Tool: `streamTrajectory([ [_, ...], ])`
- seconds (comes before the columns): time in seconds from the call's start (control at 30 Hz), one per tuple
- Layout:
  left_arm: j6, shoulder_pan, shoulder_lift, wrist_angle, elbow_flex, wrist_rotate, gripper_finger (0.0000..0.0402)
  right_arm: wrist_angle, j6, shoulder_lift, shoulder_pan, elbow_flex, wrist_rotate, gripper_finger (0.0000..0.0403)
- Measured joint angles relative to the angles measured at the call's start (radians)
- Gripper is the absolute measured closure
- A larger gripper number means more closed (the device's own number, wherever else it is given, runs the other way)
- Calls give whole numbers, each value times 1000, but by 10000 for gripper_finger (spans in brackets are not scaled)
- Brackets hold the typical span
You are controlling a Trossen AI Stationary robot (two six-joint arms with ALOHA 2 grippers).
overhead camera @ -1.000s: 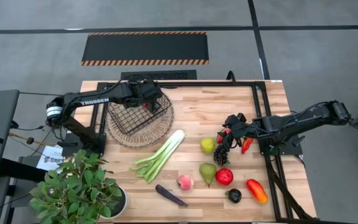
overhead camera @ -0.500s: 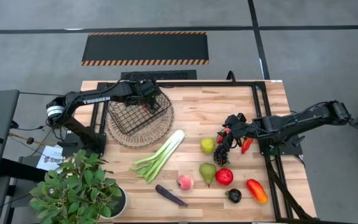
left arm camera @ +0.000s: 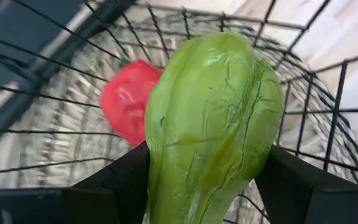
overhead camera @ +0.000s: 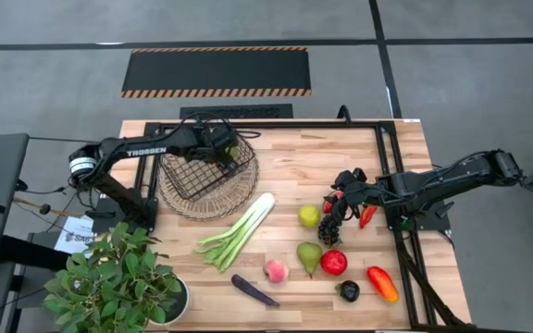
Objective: Build produce basket
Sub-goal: Put the green chayote into the wire basket, then put the green apple into the wire basket
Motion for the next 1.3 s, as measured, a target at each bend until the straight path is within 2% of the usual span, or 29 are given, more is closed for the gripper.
streamTrajectory([
  [0.33, -34, 0, 0, 35, -21, 73, 177, 0, -8, 0, 0, 0, 0, 148],
  [0.53, -43, 0, 0, 45, -21, 78, 176, 0, -8, 0, 0, 0, 0, 148],
  [0.97, -63, -18, 0, 82, -20, 79, 85, 0, -10, 0, 0, 0, 0, 148],
  [1.13, -35, -18, 0, 102, -11, 74, 75, 0, -8, 0, 0, 0, 0, 148],
  [1.3, 15, -22, 0, 93, 57, 75, 74, 0, -8, 0, 0, 0, -1, 148],
])
